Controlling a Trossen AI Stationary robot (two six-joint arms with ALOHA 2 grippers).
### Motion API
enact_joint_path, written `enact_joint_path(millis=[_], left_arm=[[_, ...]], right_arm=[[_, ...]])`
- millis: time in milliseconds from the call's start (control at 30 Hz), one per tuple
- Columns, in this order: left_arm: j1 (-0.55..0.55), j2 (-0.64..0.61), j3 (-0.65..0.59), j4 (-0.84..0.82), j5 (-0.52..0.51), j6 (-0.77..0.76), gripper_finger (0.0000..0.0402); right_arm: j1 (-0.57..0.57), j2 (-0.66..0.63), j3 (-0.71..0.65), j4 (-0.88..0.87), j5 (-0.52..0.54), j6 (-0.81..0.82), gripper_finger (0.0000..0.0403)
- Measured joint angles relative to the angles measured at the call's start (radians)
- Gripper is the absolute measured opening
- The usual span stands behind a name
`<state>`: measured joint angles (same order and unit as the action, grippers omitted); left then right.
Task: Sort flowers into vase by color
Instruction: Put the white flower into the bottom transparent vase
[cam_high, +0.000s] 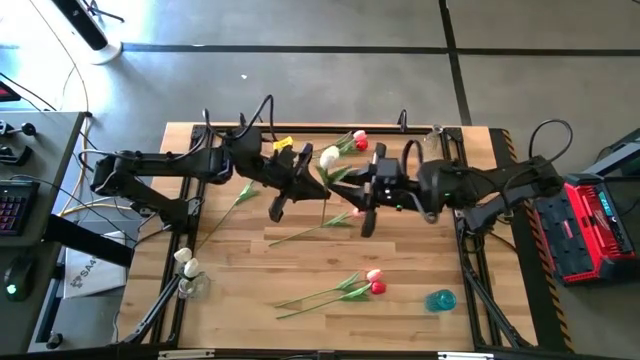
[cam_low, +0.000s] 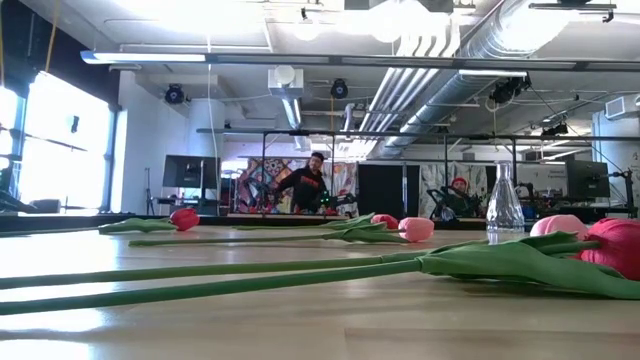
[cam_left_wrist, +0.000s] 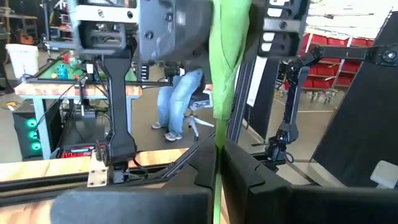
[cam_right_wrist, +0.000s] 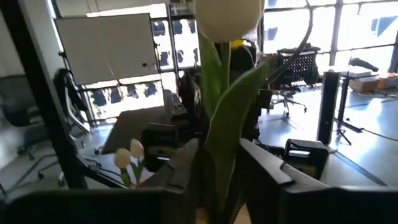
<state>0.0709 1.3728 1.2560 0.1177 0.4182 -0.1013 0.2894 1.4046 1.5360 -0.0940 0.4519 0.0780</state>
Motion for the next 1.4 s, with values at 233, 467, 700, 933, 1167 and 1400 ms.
enact_joint_path(millis=[233,467,700,933,1167,1400], left_arm=[[0.001,-0.08,0.0,-0.061,-0.062,0.069,0.0001],[0.001,-0.125,0.0,-0.133,-0.066,0.087,0.0],[0.001,-0.195,0.0,-0.272,-0.096,0.14,0.0],[-0.001,-0.273,0.0,-0.365,-0.107,0.166,0.0],[-0.088,-0.34,0.0,-0.459,-0.097,0.219,0.0],[-0.232,-0.382,0.0,-0.493,-0.127,0.218,0.0]], right_arm=[[0.006,-0.03,0.0,-0.007,0.002,0.001,0.0129],[0.006,-0.03,0.0,-0.022,0.001,0.0,0.013],[0.006,-0.03,0.0,-0.022,0.001,0.0,0.013],[0.006,-0.03,0.0,-0.022,0.001,0.0,0.013],[0.006,-0.03,0.0,-0.026,0.001,0.0,0.013],[0.006,-0.03,0.0,-0.029,0.001,0.0,0.013]])
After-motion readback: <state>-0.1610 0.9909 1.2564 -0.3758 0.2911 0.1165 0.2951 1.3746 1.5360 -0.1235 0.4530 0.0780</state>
